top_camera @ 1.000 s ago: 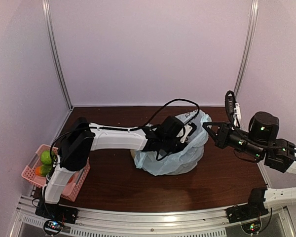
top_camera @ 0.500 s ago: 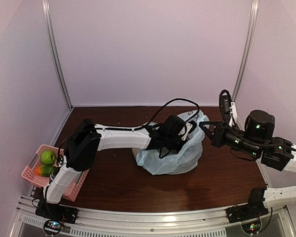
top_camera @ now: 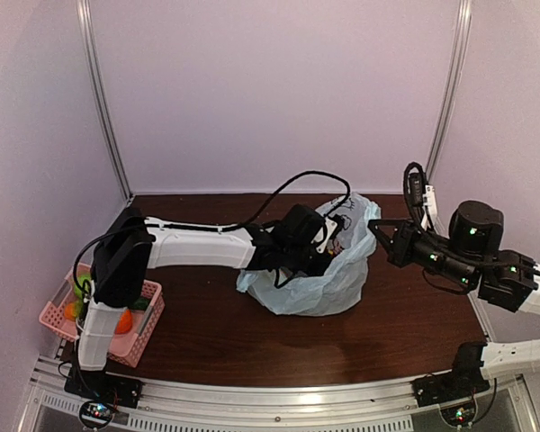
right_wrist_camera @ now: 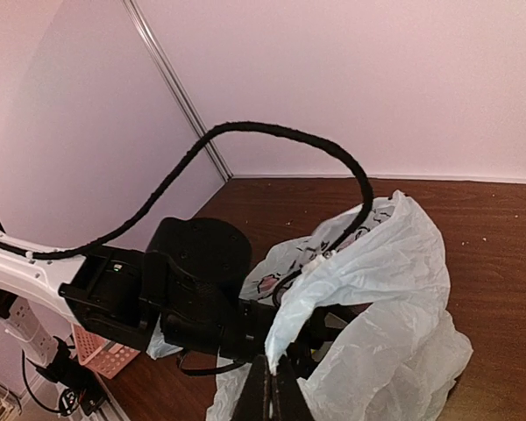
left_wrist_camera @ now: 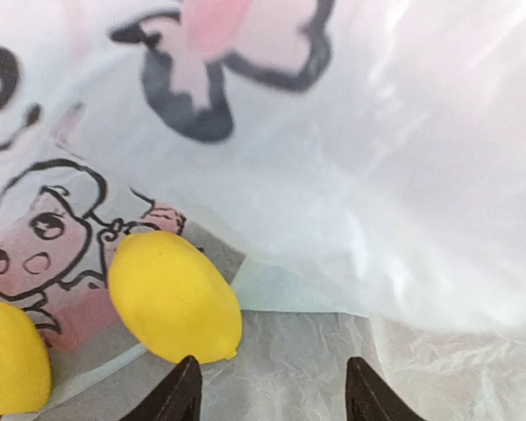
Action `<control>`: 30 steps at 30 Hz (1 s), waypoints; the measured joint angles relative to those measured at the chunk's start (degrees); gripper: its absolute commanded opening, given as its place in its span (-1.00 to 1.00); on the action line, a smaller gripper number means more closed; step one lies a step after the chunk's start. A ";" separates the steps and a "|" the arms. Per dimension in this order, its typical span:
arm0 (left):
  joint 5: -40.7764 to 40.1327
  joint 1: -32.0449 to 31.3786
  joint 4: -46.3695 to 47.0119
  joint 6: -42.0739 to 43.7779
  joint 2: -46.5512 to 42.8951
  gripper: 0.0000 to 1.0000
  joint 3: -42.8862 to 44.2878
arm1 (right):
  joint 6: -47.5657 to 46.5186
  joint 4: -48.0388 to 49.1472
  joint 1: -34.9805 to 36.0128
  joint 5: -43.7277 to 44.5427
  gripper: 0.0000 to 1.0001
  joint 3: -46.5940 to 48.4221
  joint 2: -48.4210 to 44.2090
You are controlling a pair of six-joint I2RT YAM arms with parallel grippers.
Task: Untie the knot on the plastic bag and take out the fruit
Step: Pick up the fake fruit from the takeout bag.
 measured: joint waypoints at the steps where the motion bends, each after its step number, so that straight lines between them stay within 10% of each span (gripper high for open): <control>1: -0.87 0.00 -0.02 0.07 -1.51 0.13 -0.81 | 0.00 -0.22 0.00 0.28 -1.00 0.00 -0.22; 30: -6.34 6.80 1.62 -1.97 -3.69 0.58 -5.22 | 2.93 -10.05 0.22 -7.23 -1.00 -4.31 0.35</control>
